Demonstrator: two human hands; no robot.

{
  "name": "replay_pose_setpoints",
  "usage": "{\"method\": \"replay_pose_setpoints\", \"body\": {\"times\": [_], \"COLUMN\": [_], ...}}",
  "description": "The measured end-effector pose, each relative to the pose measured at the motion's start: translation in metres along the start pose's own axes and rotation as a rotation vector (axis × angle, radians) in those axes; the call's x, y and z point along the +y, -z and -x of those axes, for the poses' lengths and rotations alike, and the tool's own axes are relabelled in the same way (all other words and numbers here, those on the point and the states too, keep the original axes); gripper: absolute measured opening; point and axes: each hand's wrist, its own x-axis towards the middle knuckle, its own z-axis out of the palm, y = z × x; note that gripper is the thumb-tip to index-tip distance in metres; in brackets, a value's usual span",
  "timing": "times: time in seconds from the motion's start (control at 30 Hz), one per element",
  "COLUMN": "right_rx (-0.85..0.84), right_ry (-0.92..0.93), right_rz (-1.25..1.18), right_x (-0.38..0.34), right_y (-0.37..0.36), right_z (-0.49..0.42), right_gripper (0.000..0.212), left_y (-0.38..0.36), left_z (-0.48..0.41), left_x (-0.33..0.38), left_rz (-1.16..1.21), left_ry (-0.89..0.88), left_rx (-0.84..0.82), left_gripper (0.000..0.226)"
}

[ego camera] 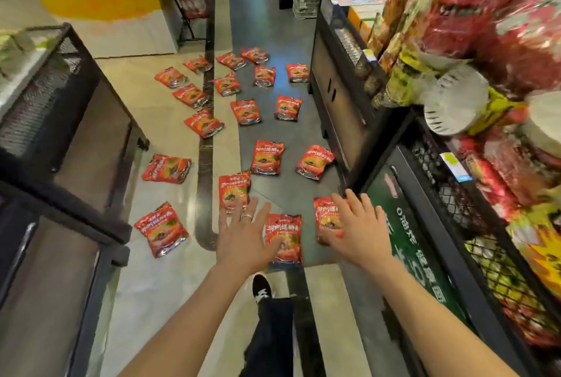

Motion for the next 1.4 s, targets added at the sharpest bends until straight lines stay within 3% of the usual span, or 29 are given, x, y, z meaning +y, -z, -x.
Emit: {"method": "replay_pose_setpoints", "body": {"times": [0.23,0.43,0.7,0.97,1.17,1.4], "right_rx": [-0.118,-0.247,-0.402,-0.519,-0.529,-0.559], "right_ry": [-0.082,-0.148,-0.234,-0.135,-0.262,-0.41], "right_rz": [-0.009,-0.056,-0.133,-0.057,-0.169,-0.196], "right_x": [0.024,0.064,0.177,0.256,0.314,0.35], "right_y": [-0.036,-0.105,-0.28,-0.494,-0.628,-0.724], "right_z": [-0.161,-0.251,-0.348,-0.402,-0.407,-0.41], "right_gripper": [0.075,0.08,0.079,0.079,0.081,0.093], "left_y": [-0.029,-0.093,-0.275,-0.477,-0.614,-0.725], "left_z": [-0.183,-0.279,-0.359,-0.436,-0.466,-0.467], "left_x": [0.01,0.01,0.014,0.039,0.02,0.002], "left_rz": [-0.022,0.039,0.038,0.142,0.172,0.106], "left_ry": [-0.069,-0.042,0.157,0.27,0.36,0.379], "left_rx": [-0.13,-0.195,-0.376,-0.471,-0.437,-0.628], "left_gripper": [0.078,0.077,0.086,0.089,0.079,0.078]}}
